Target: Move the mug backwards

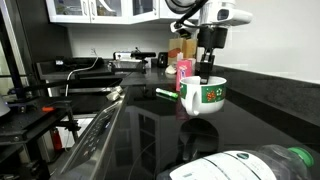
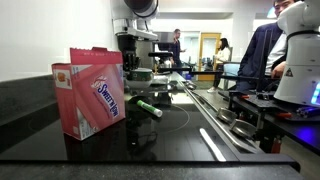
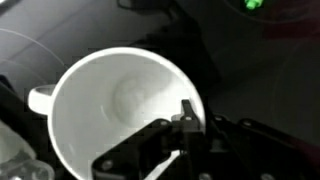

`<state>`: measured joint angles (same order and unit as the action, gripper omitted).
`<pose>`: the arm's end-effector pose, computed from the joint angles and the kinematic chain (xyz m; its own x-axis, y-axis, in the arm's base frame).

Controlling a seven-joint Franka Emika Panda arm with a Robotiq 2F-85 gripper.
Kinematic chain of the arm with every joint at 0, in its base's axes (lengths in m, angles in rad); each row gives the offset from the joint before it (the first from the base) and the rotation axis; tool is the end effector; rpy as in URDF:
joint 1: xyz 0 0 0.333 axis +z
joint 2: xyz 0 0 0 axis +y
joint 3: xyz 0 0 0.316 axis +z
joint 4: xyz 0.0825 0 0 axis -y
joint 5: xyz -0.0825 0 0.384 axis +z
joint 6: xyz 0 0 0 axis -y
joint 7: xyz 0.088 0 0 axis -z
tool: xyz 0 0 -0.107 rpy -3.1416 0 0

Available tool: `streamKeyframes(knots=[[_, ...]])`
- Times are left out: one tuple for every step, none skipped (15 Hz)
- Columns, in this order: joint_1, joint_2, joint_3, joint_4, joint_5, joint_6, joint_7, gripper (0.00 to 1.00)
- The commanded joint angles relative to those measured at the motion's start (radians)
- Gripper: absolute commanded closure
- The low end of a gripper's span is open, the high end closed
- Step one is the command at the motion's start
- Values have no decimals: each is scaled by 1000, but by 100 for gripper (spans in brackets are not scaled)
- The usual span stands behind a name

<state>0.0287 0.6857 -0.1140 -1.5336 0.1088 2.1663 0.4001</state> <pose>0.7011 -0.0436 0.2500 0.8643 -0.5005 -0.0499 -0.5009 -0.8655 0.0049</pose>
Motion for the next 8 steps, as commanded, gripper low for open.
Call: streamKeyframes(knots=[[19, 36, -4, 88, -40, -60, 25, 97], [24, 48, -1, 107, -46, -65, 21, 97], [28, 60, 2, 124, -49, -72, 17, 97], [33, 73, 6, 144, -51, -84, 13, 97], [37, 85, 10, 163, -52, -96, 7, 97], [38, 97, 16, 182, -47, -117, 0, 97], [37, 106, 25, 199, -42, -140, -11, 97], [40, 113, 29, 213, -43, -156, -14, 97]])
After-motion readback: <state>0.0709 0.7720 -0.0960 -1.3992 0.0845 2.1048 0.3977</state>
